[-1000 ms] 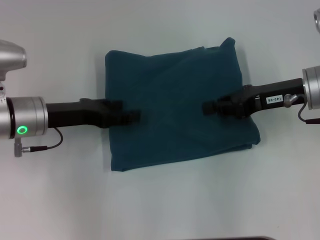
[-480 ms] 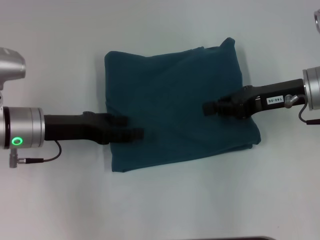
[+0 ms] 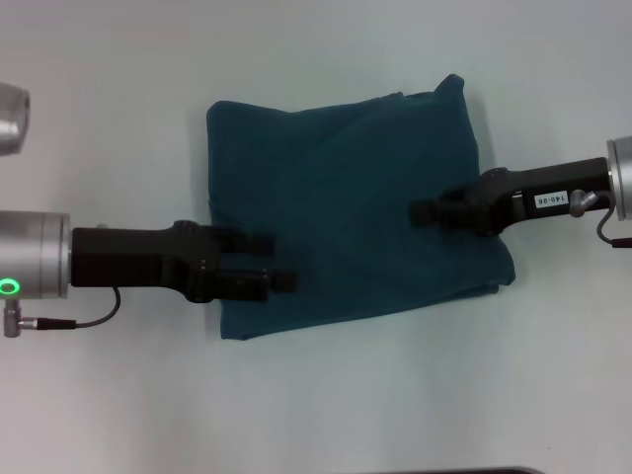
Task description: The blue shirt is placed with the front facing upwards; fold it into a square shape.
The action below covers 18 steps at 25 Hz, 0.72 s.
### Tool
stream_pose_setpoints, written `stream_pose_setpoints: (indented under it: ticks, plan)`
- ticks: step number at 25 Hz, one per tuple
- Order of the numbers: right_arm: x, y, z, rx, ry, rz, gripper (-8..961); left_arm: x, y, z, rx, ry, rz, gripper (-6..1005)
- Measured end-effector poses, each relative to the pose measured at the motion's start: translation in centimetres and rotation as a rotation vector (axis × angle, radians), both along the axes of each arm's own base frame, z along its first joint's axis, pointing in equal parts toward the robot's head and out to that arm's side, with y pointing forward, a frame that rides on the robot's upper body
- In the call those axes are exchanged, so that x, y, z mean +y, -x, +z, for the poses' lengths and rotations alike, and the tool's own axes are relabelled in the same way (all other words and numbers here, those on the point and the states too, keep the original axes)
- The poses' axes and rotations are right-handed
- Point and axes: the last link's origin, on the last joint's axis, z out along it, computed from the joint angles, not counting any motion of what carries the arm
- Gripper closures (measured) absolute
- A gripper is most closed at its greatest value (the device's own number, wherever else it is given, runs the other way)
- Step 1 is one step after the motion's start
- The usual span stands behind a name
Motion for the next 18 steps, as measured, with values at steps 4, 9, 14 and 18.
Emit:
stream_pose_setpoints:
  ticks: [4,9,14,18]
  plan:
    - [-0.5,-0.7,0.4,0.004,-0.042,0.043,881,-0.3,-0.7,0.7,-0.06,-0.008,-0.047,205]
    - [-1.7,-1.2,1.3,0.068,-0.086,0.115,878,-0.4,-1.0,1.6,-0.109,-0.019,-0.048,205]
    - [-3.5,-1.0,2.0,0.137,-0.07,0.217,759,-0.8,-1.0,2.2,-0.135,-0.007,-0.05,198]
    - [-4.7,-1.0,2.3,0.174,-0.044,0.274,592,-1.3,-1.0,2.5,-0.156,0.015,-0.052,192]
